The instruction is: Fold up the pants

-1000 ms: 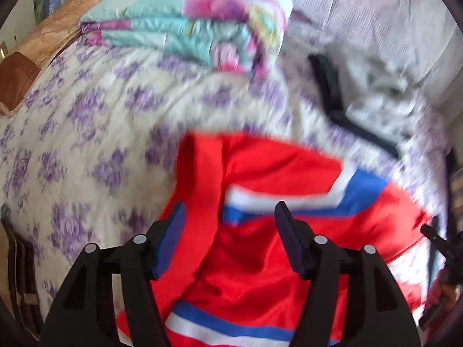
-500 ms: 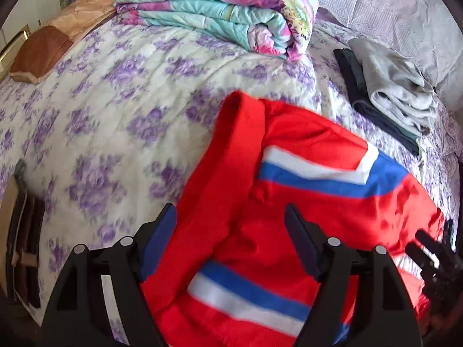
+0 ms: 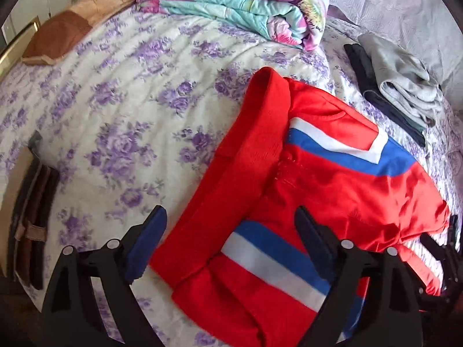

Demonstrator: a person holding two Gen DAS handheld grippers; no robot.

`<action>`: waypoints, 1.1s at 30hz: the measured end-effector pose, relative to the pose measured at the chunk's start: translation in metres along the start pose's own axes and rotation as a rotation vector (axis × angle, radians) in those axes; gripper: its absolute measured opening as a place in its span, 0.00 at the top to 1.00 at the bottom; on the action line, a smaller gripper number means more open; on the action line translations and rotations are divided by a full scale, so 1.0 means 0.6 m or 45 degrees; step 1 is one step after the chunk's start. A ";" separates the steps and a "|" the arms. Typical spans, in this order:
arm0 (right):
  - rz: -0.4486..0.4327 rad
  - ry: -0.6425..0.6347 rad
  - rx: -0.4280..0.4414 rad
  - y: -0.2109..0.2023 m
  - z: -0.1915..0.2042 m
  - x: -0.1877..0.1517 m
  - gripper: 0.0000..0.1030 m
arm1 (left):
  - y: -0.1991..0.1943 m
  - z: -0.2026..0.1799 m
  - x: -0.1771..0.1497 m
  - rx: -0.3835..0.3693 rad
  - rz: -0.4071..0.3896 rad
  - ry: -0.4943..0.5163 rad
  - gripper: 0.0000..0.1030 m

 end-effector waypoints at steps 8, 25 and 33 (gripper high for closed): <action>0.184 -0.054 -0.002 0.047 0.003 -0.045 0.23 | 0.053 0.015 -0.026 0.042 0.071 -0.001 0.13; 0.081 0.125 0.017 0.036 -0.044 0.109 0.22 | 0.005 -0.054 0.043 0.047 -0.034 0.113 0.14; 0.222 0.152 0.060 0.099 -0.049 0.082 0.12 | 0.068 -0.039 0.037 0.096 0.061 0.106 0.11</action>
Point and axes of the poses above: each gripper's, at about its wrist camera, not at the fingertips, and y roughly the way its jaws point, z to its left, x to its top, the point moved 10 cm from there along y, roughly the way its jaws point, and after that the axes turned 15 degrees about z, right-handed, at the moved point
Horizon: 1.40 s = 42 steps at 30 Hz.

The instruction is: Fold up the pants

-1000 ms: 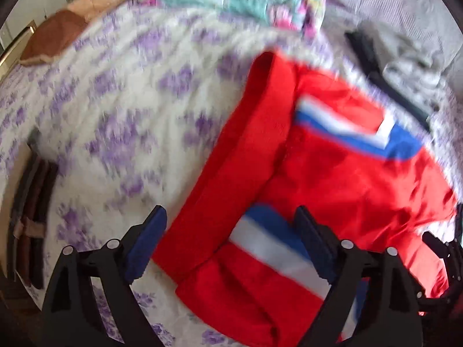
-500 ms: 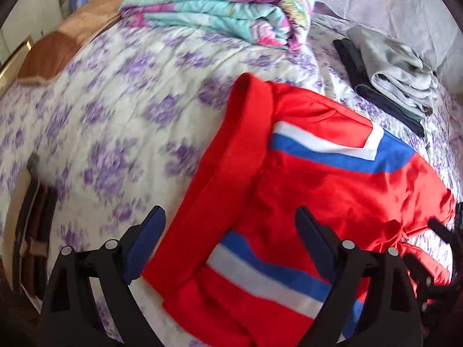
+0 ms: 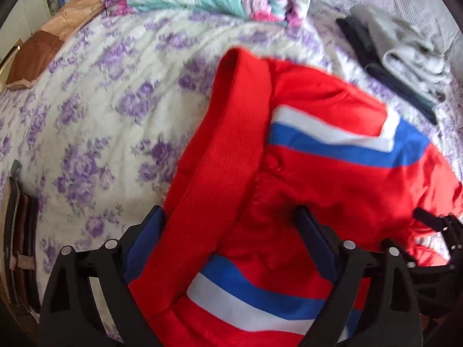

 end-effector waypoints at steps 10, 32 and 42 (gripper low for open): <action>-0.157 0.024 0.080 -0.075 -0.024 0.003 0.12 | -0.020 0.003 0.007 0.014 -0.026 0.016 0.09; -0.258 0.219 0.047 -0.128 -0.231 0.032 0.12 | -0.051 -0.017 0.106 0.078 -0.093 0.072 0.09; -0.218 -0.023 0.009 -0.102 -0.208 0.077 0.12 | -0.017 -0.041 0.126 0.060 -0.027 0.106 0.09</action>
Point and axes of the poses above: each gripper's, at about its wrist camera, not at the fingertips, and y roughly the way its jaws point, z to its left, x to its top, the point moved 10 cm from there along y, roughly the way its jaws point, and after that the axes turned 15 degrees about z, right-handed, at the moved point
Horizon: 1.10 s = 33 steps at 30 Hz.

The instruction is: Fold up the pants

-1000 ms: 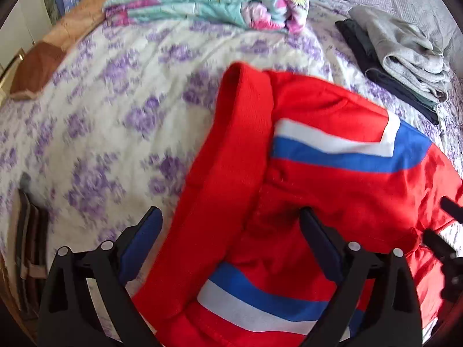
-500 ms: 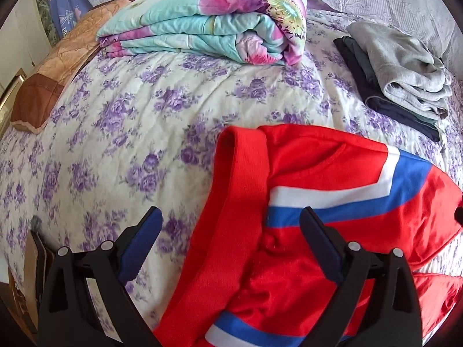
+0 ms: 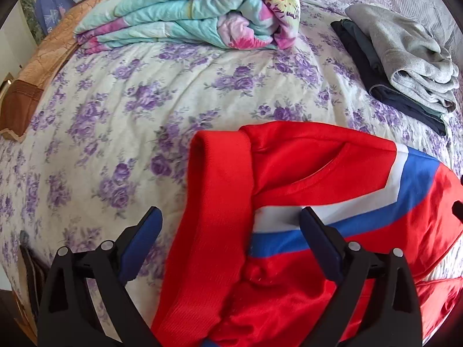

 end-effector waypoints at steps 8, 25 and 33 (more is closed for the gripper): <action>0.014 -0.103 0.073 0.028 0.005 0.033 0.13 | 0.018 -0.007 0.026 -0.054 0.037 0.004 0.09; 0.158 -0.299 0.123 0.109 0.001 0.079 0.35 | 0.045 -0.001 0.086 -0.166 0.088 -0.016 0.13; 0.188 -0.395 0.105 0.130 0.015 0.081 0.47 | 0.040 0.007 0.121 -0.210 0.052 -0.008 0.31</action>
Point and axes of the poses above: each gripper's, at about its wrist camera, not at the fingertips, and y roughly the way its jaws point, z to its left, x to its top, the point moved 10 cm from there along y, roughly the way its jaws point, and after that the axes turned 15 degrees about z, right-handed, at the moved point
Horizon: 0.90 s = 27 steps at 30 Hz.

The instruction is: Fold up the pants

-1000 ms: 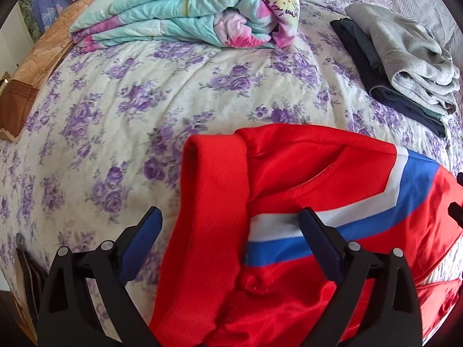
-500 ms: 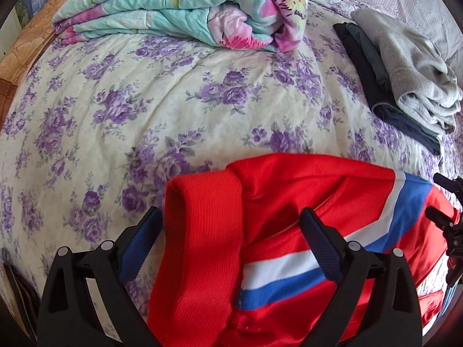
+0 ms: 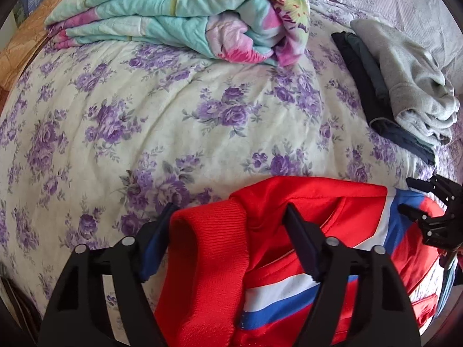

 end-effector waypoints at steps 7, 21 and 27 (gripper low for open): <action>0.079 -0.093 -0.139 -0.006 0.039 -0.003 0.91 | -0.016 0.011 -0.004 0.020 -0.033 0.000 0.48; -0.075 -0.079 -0.227 -0.122 0.116 -0.070 0.94 | -0.106 0.007 -0.069 -0.175 -0.122 -0.067 0.73; -0.085 -0.055 -0.242 -0.129 0.142 -0.090 0.94 | -0.127 -0.013 -0.113 -0.134 -0.110 -0.016 0.49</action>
Point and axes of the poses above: each gripper's, at about its wrist camera, not at the fingertips, and y roughly the way its jaws point, z to its left, x to its top, the point moved 10 cm from there along y, roughly the way its jaws point, and after that the axes turned 15 degrees about z, right-handed, at the moved point
